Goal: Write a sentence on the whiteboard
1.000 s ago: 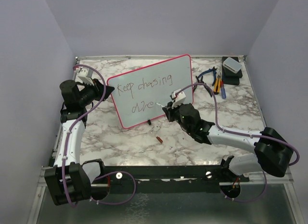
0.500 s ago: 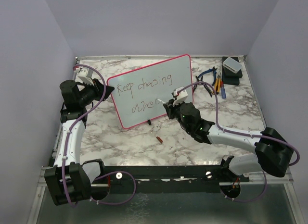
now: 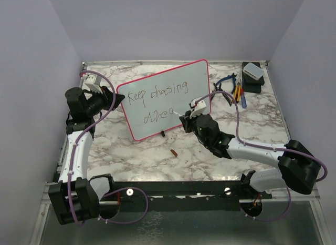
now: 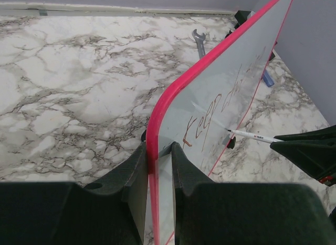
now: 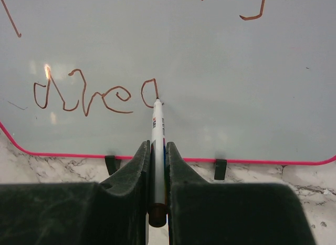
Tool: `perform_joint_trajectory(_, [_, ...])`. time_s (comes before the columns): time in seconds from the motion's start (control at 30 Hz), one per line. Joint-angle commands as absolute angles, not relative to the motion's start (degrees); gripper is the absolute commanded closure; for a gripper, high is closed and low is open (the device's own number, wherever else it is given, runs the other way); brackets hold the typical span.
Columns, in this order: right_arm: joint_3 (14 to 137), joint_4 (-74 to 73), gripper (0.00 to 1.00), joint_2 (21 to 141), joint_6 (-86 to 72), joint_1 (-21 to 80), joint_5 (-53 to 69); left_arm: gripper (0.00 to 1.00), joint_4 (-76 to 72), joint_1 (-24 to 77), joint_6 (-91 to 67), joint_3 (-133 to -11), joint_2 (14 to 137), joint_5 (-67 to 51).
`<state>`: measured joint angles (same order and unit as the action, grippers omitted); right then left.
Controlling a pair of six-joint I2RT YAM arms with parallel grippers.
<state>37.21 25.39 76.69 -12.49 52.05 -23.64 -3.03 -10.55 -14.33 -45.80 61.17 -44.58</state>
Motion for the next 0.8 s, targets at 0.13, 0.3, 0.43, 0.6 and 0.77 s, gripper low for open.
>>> perform_joint_trajectory(0.13, [35.5,22.1,0.99,76.6,-14.6,51.7,-22.6,1.0,-2.9,-10.5,-13.8,-44.6,60.4,-44.6])
perform_joint_trajectory(0.3, [35.2,21.7,0.99,76.7,-15.1,51.7,-23.4,1.0,-2.9,-10.5,-13.8,-44.7,60.5,-44.6])
perform_joint_trajectory(0.43, [35.7,20.6,0.99,76.3,-15.4,51.7,-26.7,1.0,-2.9,-10.5,-13.8,-44.7,60.5,-44.6])
perform_joint_trajectory(0.6, [36.2,20.3,0.99,75.5,-14.2,51.7,-29.0,1.0,-2.9,-10.5,-13.7,-44.8,60.6,-44.6])
perform_joint_trajectory(0.77, [36.5,20.8,0.99,74.2,-13.0,51.7,-29.6,1.0,-2.9,-10.6,-13.8,-44.8,60.6,-44.6])
